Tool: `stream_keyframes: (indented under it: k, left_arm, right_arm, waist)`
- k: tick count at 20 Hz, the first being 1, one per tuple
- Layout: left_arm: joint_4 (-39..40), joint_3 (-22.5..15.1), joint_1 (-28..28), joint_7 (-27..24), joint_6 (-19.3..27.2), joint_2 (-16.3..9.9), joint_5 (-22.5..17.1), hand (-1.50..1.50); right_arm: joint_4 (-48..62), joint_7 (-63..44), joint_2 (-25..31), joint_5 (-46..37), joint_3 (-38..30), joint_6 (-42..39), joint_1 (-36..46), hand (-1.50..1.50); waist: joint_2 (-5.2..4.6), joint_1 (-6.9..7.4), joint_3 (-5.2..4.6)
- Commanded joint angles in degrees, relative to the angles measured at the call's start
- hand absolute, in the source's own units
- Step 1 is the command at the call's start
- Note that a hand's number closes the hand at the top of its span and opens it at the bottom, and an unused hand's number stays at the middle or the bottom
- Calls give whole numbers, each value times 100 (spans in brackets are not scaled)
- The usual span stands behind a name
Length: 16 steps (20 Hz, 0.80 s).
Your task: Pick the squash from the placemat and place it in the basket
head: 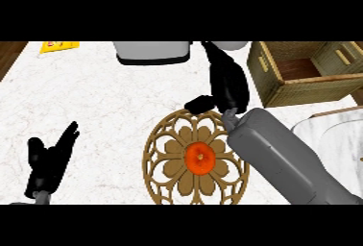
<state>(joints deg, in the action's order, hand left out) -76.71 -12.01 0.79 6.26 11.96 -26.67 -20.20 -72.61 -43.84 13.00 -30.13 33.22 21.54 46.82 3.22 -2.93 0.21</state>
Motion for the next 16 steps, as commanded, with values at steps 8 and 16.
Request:
stream_keyframes:
  k: [8, 16]
  left_arm:
    - [140, -95, 601, 318, 35, 120, -94, 0]
    - [-44, -108, 677, 392, 122, 183, -43, 0]
  right_arm:
    - [-971, -2769, 271, 1282, -135, -3423, 1333, -150]
    - [-1549, -3725, 587, 2395, -249, -4262, 1702, -150]
  waist:
    - [-53, -105, -62]
    - [-92, -160, -50]
